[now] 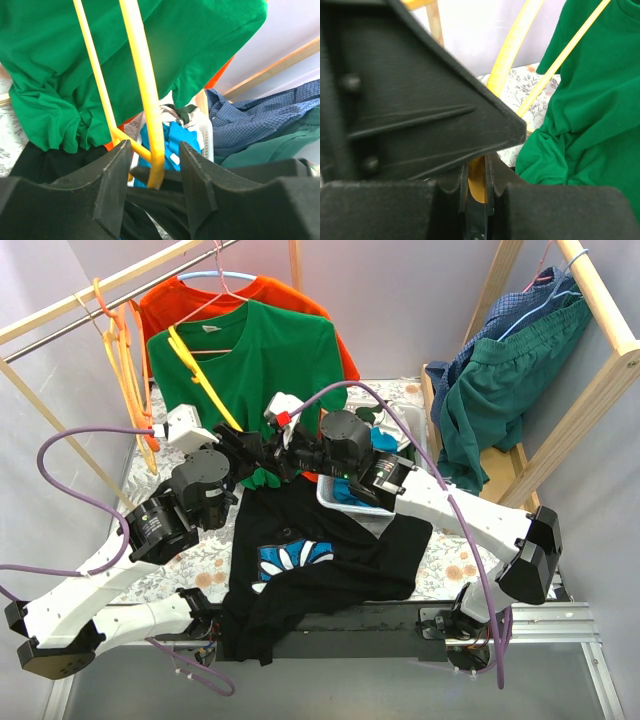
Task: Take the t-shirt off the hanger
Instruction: Place the hanger at the clothesline.
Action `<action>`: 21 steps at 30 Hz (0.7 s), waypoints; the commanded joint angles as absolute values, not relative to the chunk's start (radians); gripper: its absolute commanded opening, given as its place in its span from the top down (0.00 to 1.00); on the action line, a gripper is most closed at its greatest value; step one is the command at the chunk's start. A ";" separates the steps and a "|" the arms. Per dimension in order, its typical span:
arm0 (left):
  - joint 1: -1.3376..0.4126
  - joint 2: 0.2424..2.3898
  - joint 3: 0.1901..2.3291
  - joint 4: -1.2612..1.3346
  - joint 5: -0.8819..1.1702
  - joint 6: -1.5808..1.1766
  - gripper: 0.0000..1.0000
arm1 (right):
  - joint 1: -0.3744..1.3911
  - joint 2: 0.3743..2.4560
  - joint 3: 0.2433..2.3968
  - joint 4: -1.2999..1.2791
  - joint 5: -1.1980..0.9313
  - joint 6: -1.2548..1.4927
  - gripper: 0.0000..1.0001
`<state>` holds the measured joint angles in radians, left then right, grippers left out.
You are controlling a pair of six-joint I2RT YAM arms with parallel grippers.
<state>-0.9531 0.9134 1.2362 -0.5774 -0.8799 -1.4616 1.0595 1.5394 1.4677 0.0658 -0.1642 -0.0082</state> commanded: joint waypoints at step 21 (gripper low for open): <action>-0.959 0.936 1.285 -0.615 -0.933 -1.451 1.00 | 1.083 1.480 1.459 0.156 -0.189 -0.017 0.68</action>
